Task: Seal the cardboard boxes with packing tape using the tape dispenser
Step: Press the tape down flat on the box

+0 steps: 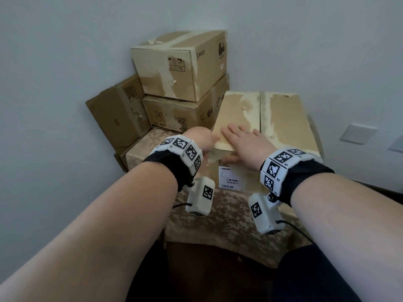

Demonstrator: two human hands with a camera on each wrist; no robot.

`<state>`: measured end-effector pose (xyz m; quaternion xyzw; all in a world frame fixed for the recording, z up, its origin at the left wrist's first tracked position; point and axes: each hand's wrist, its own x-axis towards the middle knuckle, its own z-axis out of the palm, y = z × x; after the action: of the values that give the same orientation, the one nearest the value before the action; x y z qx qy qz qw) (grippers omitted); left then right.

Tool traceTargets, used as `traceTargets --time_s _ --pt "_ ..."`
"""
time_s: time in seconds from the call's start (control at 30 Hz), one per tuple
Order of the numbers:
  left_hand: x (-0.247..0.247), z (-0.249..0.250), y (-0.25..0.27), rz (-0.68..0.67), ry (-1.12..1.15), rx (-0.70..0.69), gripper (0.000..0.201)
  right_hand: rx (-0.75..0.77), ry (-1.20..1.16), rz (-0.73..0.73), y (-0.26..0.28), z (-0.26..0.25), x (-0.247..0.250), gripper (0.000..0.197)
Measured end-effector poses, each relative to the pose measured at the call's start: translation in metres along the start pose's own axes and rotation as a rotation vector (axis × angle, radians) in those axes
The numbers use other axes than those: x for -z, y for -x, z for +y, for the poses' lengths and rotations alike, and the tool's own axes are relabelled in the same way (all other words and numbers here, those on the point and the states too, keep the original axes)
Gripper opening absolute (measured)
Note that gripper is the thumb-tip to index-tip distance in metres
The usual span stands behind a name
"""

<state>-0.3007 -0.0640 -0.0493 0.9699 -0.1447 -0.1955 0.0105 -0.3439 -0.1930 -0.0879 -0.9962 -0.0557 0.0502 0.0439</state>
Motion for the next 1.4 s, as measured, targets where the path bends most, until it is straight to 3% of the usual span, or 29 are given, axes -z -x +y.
traceTargets --time_s 0.1,0.2,0.33,0.4,0.47,0.6,0.7,0.8,0.87,0.97,1.07,1.13,1.4 --pt "-0.003 0.003 0.002 -0.044 0.209 0.002 0.053 0.012 -0.007 -0.034 0.008 0.005 0.005 0.089" --pt "-0.008 0.003 0.001 -0.174 0.481 -0.024 0.052 0.015 -0.016 -0.072 0.020 0.017 0.012 0.091" --pt "-0.017 0.020 0.007 -0.399 0.670 -0.170 0.040 -0.070 -0.108 -0.074 0.041 0.033 0.020 0.100" --pt "-0.015 0.031 0.012 -0.449 0.754 -0.231 0.031 -0.114 -0.100 -0.050 0.050 0.037 0.019 0.098" --pt "-0.009 0.040 0.014 -0.372 0.816 -0.236 0.030 -0.150 -0.110 -0.020 0.055 0.038 0.017 0.087" --pt "0.006 0.051 0.006 -0.043 0.790 -0.189 0.025 -0.269 -0.140 0.060 0.061 0.041 0.019 0.061" --pt "0.009 0.050 -0.002 0.142 0.540 -0.210 0.020 -0.273 -0.172 0.061 0.064 0.052 0.024 0.056" --pt "0.009 0.047 -0.009 0.269 0.335 -0.199 0.026 -0.258 -0.231 0.016 0.070 0.077 0.032 0.058" --pt "0.009 0.044 -0.018 0.294 0.338 -0.150 0.032 -0.332 -0.227 0.053 0.071 0.099 0.031 0.055" --pt "0.011 0.041 -0.034 0.257 0.371 -0.029 0.060 -0.507 -0.306 0.127 0.070 0.126 0.017 0.065" --pt "0.012 0.036 -0.047 0.182 0.286 0.030 0.085 -0.623 -0.486 0.087 0.067 0.141 0.004 0.110" --pt "0.009 0.033 -0.058 0.148 0.255 0.032 0.091 -0.654 -0.561 0.102 0.059 0.147 -0.002 0.122" --pt "0.015 0.035 -0.113 0.246 0.391 -0.023 0.077 -0.726 -0.449 0.338 0.007 0.170 -0.008 0.083"
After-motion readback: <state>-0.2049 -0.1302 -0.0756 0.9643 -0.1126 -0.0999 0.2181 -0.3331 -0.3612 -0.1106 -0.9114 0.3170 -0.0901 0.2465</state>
